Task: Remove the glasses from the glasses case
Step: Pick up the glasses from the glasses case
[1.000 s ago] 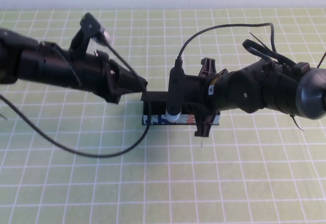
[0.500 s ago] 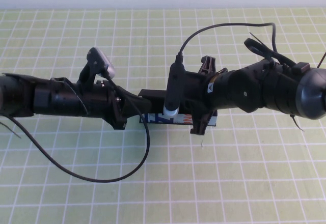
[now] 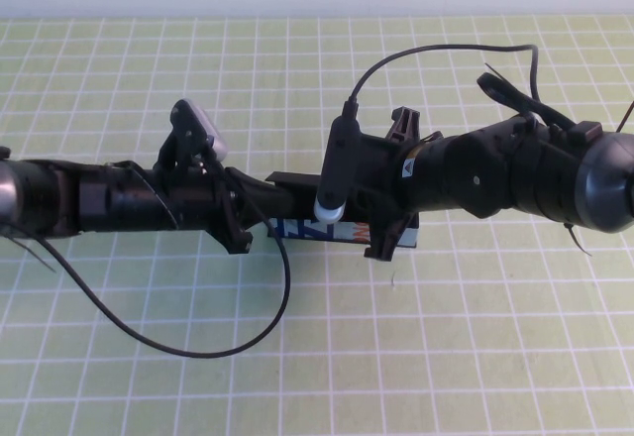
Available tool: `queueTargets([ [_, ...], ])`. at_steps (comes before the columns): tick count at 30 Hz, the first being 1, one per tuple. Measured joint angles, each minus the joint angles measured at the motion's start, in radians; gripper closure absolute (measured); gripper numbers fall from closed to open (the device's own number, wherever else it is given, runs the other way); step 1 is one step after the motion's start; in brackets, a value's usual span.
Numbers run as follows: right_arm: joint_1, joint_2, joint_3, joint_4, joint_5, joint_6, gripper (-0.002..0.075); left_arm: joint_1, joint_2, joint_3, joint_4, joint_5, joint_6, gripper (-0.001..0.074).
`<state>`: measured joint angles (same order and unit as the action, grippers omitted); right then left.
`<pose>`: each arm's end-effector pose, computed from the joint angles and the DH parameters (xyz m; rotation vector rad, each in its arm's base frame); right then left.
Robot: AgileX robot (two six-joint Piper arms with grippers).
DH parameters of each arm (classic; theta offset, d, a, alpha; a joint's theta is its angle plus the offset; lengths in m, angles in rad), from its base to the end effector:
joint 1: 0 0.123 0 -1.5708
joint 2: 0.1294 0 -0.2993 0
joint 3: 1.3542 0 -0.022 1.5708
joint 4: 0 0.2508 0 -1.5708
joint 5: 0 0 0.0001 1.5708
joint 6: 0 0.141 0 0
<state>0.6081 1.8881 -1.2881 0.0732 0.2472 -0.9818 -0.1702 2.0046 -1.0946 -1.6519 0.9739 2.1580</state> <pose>0.3768 0.2653 0.1919 -1.6133 1.6862 -0.1305 0.3817 -0.1836 0.1556 1.0726 1.7662 -0.9204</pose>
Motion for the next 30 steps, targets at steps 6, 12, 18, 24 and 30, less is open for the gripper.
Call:
queueTargets([
  [6, 0.0, -0.002, 0.0, 0.012, -0.002, 0.0, 0.0727, 0.0, 0.031, -0.028, -0.032, -0.027, 0.026, 0.0739],
  [12, 0.0, -0.009, 0.0, 0.028, -0.013, 0.004, 0.073, 0.0, 0.076, -0.1, -0.032, -0.021, 0.02, 0.0739],
  [18, 0.0, -0.009, 0.0, 0.032, -0.015, 0.004, 0.073, 0.0, 0.113, -0.141, -0.028, -0.019, 0.011, 0.0739],
  [24, 0.0, -0.009, 0.0, 0.036, -0.015, 0.004, 0.073, 0.0, 0.146, -0.154, -0.026, -0.018, 0.01, 0.0739],
  [30, 0.0, -0.009, 0.0, 0.046, -0.017, 0.004, 0.0729, 0.0, 0.159, -0.158, -0.036, -0.014, -0.003, 0.0739],
])
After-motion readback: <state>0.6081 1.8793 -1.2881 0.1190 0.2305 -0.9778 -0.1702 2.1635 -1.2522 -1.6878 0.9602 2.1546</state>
